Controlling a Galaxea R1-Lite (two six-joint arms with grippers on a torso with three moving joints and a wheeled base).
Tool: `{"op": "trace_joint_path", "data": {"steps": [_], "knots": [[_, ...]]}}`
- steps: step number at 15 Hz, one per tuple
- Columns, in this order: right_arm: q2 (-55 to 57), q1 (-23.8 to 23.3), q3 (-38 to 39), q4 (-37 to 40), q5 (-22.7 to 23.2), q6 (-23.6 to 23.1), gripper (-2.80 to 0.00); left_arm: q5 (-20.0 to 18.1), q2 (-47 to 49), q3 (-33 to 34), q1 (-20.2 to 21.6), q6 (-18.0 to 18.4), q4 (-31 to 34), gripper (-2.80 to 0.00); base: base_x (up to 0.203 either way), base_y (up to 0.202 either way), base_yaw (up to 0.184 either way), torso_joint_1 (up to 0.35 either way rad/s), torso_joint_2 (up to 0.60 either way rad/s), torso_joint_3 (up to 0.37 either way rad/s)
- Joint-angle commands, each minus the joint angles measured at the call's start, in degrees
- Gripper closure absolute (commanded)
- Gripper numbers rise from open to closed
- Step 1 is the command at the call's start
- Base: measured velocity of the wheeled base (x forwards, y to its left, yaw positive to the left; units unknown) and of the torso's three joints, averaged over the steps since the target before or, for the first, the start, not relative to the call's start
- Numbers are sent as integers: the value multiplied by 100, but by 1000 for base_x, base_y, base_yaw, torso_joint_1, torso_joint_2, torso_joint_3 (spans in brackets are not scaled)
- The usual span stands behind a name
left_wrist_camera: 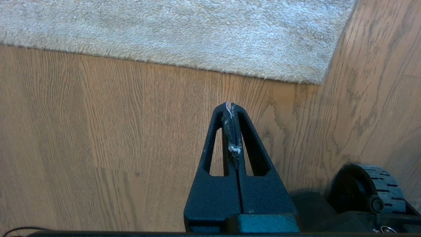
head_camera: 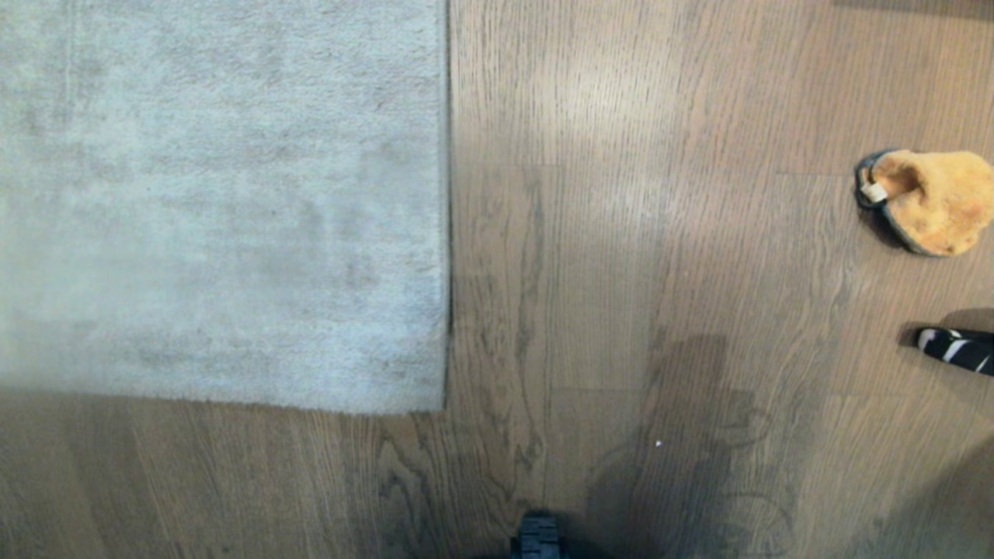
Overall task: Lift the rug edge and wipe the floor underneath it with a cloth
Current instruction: Pick up the rag
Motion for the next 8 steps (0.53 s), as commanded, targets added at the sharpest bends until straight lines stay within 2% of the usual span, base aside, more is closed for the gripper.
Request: {"op": "trace_joint_path", "data": {"steps": [1,8], "knots": [[-2,3,0,2,4,-4,0,5,0,0,0,-7,10,0,0,0,0,0,0,0],[-2,4,0,2,3,-4,0,5,0,0,0,-7,8,0,0,0,0,0,0,0]]}}
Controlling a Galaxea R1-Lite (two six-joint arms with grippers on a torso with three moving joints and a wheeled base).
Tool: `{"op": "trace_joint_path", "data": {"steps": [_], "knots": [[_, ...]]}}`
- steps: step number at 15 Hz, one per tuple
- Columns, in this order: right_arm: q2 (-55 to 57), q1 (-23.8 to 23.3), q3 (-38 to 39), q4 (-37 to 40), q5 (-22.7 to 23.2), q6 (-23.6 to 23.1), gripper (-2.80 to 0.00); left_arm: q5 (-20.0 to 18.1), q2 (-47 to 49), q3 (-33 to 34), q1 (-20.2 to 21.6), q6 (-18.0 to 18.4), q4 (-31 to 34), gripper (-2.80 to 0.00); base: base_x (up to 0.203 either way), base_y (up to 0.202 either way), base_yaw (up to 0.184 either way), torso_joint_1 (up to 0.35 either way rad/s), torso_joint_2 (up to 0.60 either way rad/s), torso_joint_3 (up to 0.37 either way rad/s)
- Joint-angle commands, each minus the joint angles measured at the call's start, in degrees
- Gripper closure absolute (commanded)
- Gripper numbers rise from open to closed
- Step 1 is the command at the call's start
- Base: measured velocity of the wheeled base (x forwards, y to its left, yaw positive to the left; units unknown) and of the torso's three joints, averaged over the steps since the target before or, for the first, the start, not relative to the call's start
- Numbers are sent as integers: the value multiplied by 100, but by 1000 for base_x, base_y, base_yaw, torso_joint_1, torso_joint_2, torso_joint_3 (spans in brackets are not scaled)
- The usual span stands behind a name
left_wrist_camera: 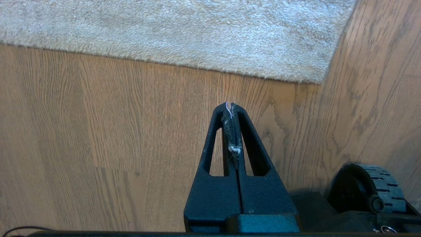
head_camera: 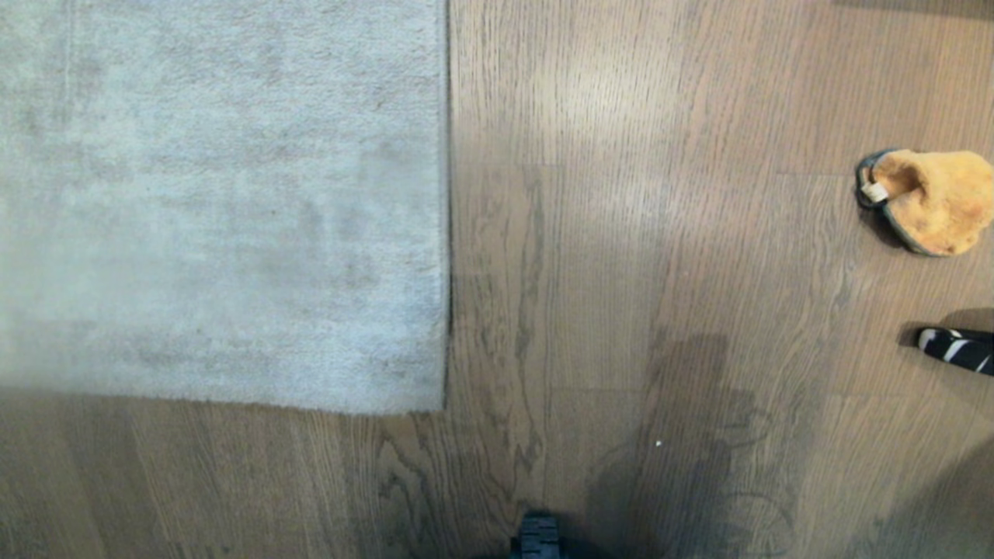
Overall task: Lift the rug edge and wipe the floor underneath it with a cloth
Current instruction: Pick up the rag
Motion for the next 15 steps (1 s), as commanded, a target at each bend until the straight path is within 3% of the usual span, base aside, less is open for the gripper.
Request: {"op": "trace_joint_path", "data": {"steps": [1,10,15], "knots": [[-2,1,0,1,-1,-3,0,4,0,0,-2,-7,2,0,0,0,0,0,0,0],[-2,-1,0,1,-2,-3,0,4,0,0,-2,1,1,0,0,0,0,0,0,0],[-2,-4,9,1,32,-285,0,4,0,0,-2,2,0,0,0,0,0,0,0,0]]}}
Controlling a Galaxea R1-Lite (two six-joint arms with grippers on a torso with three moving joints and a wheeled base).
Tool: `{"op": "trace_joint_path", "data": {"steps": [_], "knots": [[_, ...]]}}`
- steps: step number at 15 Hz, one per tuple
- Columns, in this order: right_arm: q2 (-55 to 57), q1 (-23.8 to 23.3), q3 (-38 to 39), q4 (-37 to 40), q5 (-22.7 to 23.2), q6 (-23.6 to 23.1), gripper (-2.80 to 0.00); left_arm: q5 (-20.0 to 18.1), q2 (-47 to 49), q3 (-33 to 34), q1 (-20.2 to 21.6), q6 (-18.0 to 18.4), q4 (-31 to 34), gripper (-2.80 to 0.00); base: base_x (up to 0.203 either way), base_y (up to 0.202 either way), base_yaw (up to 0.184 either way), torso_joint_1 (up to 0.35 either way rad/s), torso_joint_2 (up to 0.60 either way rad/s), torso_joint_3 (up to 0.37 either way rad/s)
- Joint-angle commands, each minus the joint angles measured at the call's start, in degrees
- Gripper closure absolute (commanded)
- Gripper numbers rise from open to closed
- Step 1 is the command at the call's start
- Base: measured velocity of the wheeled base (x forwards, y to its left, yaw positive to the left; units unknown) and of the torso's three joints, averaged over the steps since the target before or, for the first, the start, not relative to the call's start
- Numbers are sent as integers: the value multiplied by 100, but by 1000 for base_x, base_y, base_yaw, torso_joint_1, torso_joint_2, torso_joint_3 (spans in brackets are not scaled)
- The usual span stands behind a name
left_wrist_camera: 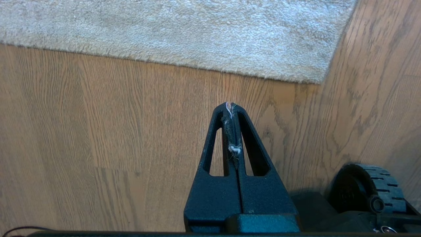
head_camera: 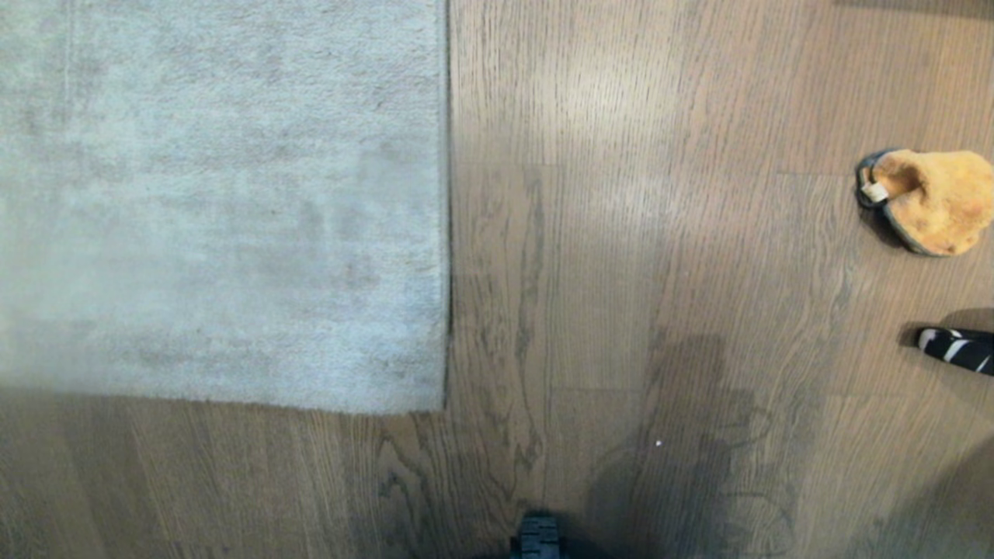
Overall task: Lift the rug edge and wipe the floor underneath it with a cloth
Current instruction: Pick up the rag
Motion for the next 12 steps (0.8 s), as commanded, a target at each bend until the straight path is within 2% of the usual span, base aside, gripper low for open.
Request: {"op": "trace_joint_path", "data": {"steps": [1,5,8,12], "knots": [[-2,1,0,2,6,-10,0,2,0,0,6,-6,3,0,0,0,0,0,0,0],[149,13,-321,81,176,-204,0,2,0,0,-2,2,4,0,0,0,0,0,0,0],[931,41,-595,24,263,-192,0,2,0,0,-2,-7,-4,0,0,0,0,0,0,0],[2329,139,-1007,-421,277,141,0,2,0,0,-2,0,5,0,0,0,0,0,0,0]]}}
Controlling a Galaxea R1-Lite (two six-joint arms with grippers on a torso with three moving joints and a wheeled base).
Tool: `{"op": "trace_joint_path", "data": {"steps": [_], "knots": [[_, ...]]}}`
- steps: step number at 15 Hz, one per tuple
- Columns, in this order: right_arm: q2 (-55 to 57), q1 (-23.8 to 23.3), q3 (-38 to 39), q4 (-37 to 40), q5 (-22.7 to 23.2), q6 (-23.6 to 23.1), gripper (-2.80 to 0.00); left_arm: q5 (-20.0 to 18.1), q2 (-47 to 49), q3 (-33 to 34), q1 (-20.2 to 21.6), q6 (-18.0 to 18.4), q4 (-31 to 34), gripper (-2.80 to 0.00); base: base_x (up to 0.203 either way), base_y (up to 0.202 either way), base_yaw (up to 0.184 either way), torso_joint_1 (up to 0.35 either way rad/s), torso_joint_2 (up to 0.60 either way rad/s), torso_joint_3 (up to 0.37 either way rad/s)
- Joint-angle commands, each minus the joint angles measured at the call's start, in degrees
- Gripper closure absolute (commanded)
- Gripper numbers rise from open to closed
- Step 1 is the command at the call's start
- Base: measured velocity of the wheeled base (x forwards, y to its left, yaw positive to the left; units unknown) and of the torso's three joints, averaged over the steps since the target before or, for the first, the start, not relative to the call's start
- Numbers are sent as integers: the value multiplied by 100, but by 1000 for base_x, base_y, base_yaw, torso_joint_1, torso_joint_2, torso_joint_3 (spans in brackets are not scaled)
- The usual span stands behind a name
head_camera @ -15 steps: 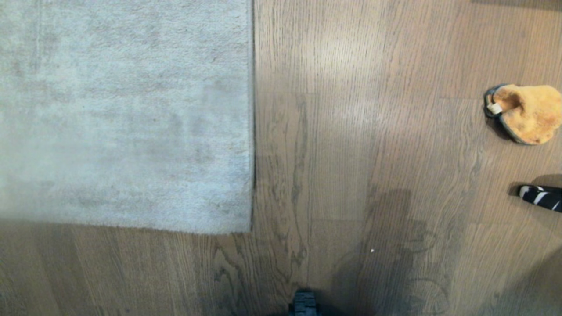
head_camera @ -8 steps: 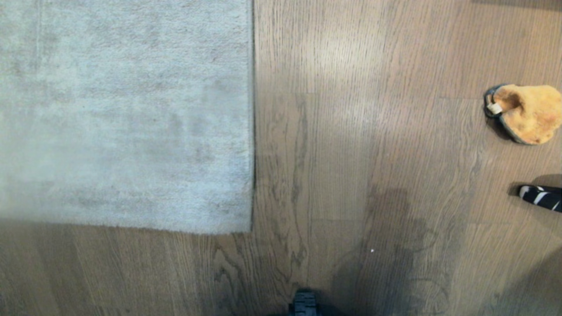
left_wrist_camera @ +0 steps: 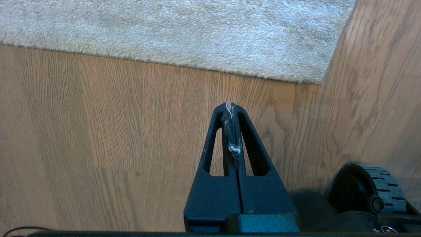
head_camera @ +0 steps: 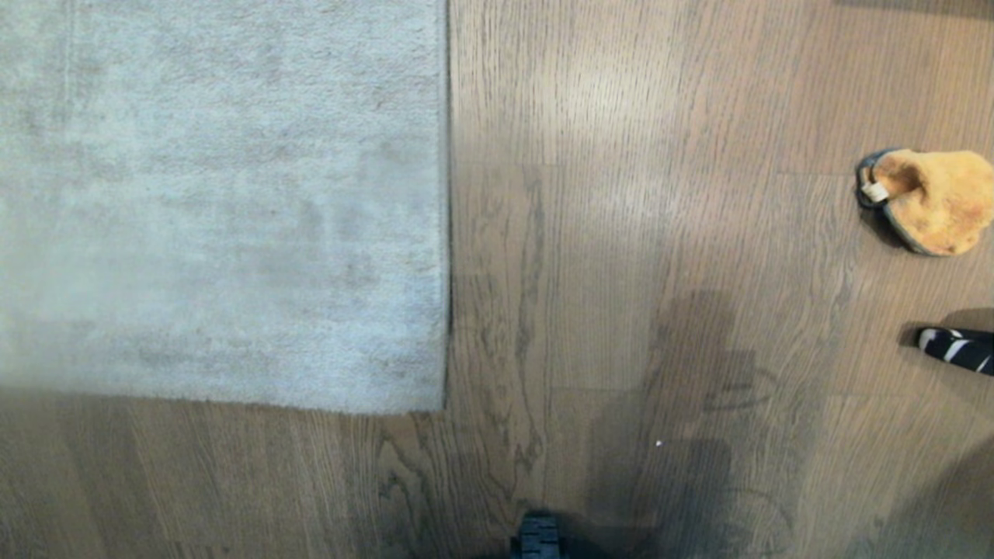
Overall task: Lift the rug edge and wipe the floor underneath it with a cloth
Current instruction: Pick up the rag
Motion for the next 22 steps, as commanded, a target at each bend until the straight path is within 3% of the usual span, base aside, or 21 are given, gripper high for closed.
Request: {"op": "trace_joint_path", "data": {"steps": [1,6,8,15,19,20,22], "knots": [[1148,31,-187,-334,5,103,0,2,0,0,-2,-7,-3,0,0,0,0,0,0,0],[3414,-28,-614,-2265,-11,333,0,2,0,0,-2,-15,-5,0,0,0,0,0,0,0],[4183,-255,-916,-2872,-13,350,0,2,0,0,7,-7,4,0,0,0,0,0,0,0],[6049,-1436,-2444,-3207,-12,348,0,2,0,0,-2,-7,2,0,0,0,0,0,0,0],[6382,-1511,-2895,-3148,-4,319,0,2,0,0,-2,-7,3,0,0,0,0,0,0,0],[6440,-1511,-2952,-3148,0,312,-280,2,0,0,-2,-7,-5,0,0,0,0,0,0,0],[6599,-1511,-3102,-3153,-8,311,-280,2,0,0,-2,-15,4,0,0,0,0,0,0,0]]}}
